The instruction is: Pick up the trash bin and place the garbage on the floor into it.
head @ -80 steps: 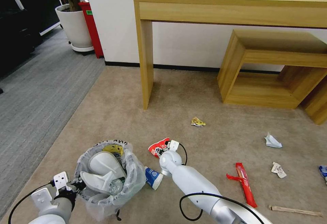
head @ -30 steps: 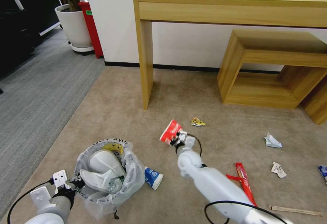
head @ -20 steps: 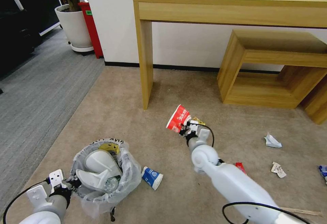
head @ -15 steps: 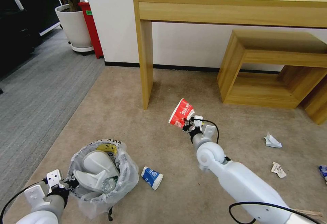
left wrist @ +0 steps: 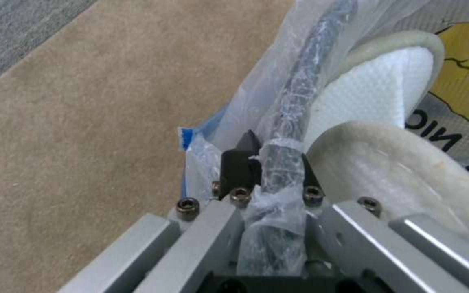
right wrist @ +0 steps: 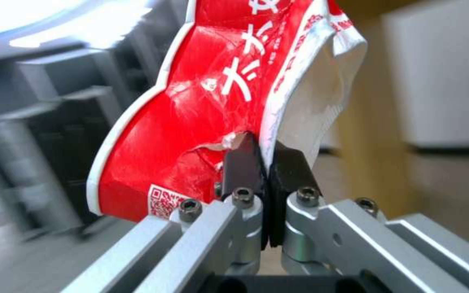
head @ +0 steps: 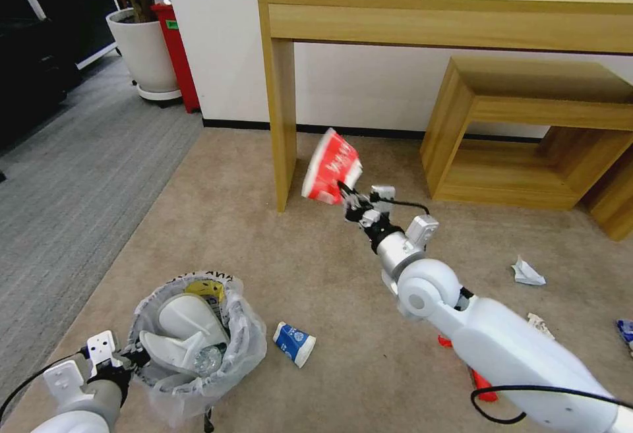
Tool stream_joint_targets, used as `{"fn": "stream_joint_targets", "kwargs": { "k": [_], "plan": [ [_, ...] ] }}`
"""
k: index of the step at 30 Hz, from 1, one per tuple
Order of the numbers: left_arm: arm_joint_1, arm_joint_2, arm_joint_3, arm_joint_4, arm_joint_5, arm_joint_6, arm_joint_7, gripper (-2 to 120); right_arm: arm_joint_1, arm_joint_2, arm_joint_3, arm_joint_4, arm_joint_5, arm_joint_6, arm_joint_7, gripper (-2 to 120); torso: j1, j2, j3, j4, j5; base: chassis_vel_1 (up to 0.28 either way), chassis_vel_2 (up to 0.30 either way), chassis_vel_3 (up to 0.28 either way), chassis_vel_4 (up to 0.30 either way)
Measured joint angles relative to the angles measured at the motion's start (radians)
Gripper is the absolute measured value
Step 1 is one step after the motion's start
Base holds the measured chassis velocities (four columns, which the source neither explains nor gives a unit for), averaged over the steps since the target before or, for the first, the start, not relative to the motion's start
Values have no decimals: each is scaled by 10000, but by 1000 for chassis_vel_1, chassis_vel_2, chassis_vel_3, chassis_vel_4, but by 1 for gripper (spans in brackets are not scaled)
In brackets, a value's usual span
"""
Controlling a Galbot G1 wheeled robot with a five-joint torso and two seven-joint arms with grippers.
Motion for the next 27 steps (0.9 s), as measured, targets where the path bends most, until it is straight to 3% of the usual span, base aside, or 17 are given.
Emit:
{"fn": "stream_joint_targets", "kwargs": {
  "k": [8,12,27],
  "plan": [
    [56,22,110,-448,-57,115,-10,1,1084,-360,-1964,228,185,986,-1752,0,0,0,1,-3,3,0,0,0,0],
    [-72,156,132,-628,-229,197,-93,1,1895,-299,-3279,-80,638,1648,-3120,0,1,-2,1,-1,3,0,0,0,0],
    [-226,384,115,-754,-546,228,-205,1,2491,-367,-6038,-815,-221,1750,-3307,0,1,-2,1,-3,2,0,0,0,0]
  ]
}}
